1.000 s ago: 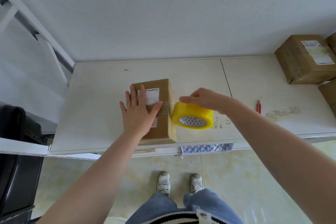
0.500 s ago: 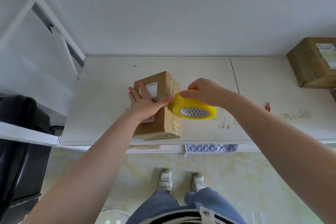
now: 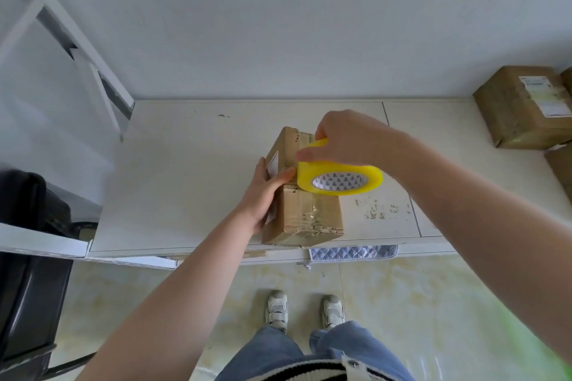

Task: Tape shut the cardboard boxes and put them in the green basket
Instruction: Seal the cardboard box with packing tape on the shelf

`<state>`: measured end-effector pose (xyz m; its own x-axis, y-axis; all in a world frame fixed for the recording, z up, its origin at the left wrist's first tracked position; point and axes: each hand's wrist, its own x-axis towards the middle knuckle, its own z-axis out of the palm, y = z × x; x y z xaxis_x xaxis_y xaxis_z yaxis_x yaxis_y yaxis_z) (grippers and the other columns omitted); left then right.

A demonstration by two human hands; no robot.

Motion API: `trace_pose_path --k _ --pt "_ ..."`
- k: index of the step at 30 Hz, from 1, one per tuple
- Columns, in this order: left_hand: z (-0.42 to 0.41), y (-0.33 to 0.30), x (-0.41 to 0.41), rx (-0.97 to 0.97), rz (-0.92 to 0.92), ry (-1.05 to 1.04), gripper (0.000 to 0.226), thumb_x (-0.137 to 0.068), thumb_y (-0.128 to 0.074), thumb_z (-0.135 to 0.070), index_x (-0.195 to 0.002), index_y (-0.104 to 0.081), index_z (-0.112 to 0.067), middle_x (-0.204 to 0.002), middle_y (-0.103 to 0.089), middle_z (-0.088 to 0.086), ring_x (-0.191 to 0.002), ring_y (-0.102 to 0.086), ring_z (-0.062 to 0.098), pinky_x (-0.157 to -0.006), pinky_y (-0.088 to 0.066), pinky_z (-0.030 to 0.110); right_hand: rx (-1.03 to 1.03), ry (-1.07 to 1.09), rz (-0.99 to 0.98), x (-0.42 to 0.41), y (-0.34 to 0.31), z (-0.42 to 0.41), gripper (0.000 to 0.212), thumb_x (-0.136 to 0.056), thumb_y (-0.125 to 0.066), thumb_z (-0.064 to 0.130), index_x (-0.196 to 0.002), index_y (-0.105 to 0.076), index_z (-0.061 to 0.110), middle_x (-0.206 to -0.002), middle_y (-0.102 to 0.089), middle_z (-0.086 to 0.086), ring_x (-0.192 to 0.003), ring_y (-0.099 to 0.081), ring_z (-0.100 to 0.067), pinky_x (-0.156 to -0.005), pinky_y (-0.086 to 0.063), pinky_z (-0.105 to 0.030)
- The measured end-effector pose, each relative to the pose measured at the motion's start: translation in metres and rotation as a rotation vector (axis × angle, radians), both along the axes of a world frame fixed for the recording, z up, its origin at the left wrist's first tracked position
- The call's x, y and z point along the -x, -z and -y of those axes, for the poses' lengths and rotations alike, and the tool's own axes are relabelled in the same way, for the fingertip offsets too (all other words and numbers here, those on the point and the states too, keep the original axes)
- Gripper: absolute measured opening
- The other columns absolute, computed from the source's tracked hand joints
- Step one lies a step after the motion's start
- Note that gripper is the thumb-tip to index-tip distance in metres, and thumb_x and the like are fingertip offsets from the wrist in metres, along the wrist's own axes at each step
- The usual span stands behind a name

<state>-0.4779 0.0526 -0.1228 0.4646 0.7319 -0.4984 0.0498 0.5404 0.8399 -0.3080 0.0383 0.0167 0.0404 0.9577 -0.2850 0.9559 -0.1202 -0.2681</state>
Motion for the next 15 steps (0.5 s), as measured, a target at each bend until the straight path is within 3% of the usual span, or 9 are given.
trace_pose_path --k 2,5,9,11,13,15 --pt "-0.002 0.001 0.000 0.007 0.082 0.019 0.043 -0.094 -0.059 -0.023 -0.135 -0.046 -0.018 -0.104 -0.075 -0.007 -0.090 -0.072 0.007 -0.064 -0.055 0.020 -0.008 0.038 -0.021 0.005 0.003 0.001 0.059 -0.079 -0.056 0.070 -0.060 -0.047 0.016 -0.057 -0.047 0.002 -0.053 -0.047 -0.016 -0.050 -0.031 -0.027" --pt "0.000 -0.006 0.002 0.076 0.086 -0.007 0.040 -0.100 -0.049 -0.034 -0.137 -0.050 -0.022 -0.106 -0.074 -0.001 -0.092 -0.072 0.012 -0.064 -0.056 0.023 -0.003 0.058 -0.079 0.007 0.004 0.001 0.057 -0.082 -0.056 0.066 -0.059 -0.046 0.015 -0.055 -0.044 0.000 -0.051 -0.044 -0.018 -0.051 -0.031 -0.027" --pt "0.004 -0.008 0.004 -0.042 -0.022 0.021 0.030 -0.100 -0.047 -0.039 -0.128 -0.038 -0.040 -0.085 -0.070 -0.031 -0.078 -0.066 -0.014 -0.057 -0.050 0.008 0.007 0.048 -0.075 0.014 0.002 -0.003 0.058 -0.082 -0.055 0.066 -0.056 -0.041 0.017 -0.054 -0.041 0.000 -0.050 -0.041 -0.018 -0.051 -0.030 -0.027" --pt "0.004 -0.011 0.007 -0.165 -0.098 0.065 0.036 -0.102 -0.042 -0.040 -0.138 -0.041 -0.034 -0.107 -0.066 -0.030 -0.092 -0.060 -0.020 -0.069 -0.046 0.002 0.014 0.029 -0.069 0.017 0.002 -0.006 0.060 -0.081 -0.054 0.069 -0.057 -0.040 0.016 -0.054 -0.041 0.000 -0.049 -0.041 -0.017 -0.050 -0.029 -0.026" --pt "0.003 -0.007 0.013 -0.272 -0.199 0.084 0.046 -0.104 -0.037 -0.038 -0.149 -0.037 -0.025 -0.139 -0.054 -0.012 -0.124 -0.052 -0.003 -0.098 -0.041 0.014 0.010 0.025 -0.047 0.015 0.002 -0.007 0.062 -0.080 -0.055 0.071 -0.057 -0.038 0.015 -0.055 -0.040 0.001 -0.049 -0.040 -0.015 -0.050 -0.028 -0.027" --pt "0.000 -0.003 0.020 -0.332 -0.251 0.068 0.046 -0.106 -0.035 -0.032 -0.150 -0.037 -0.019 -0.146 -0.047 -0.004 -0.135 -0.044 0.012 -0.112 -0.032 0.028 0.026 0.018 0.034 0.005 0.001 -0.005 0.061 -0.078 -0.056 0.074 -0.059 -0.039 0.019 -0.058 -0.043 0.004 -0.052 -0.041 -0.012 -0.050 -0.026 -0.027"
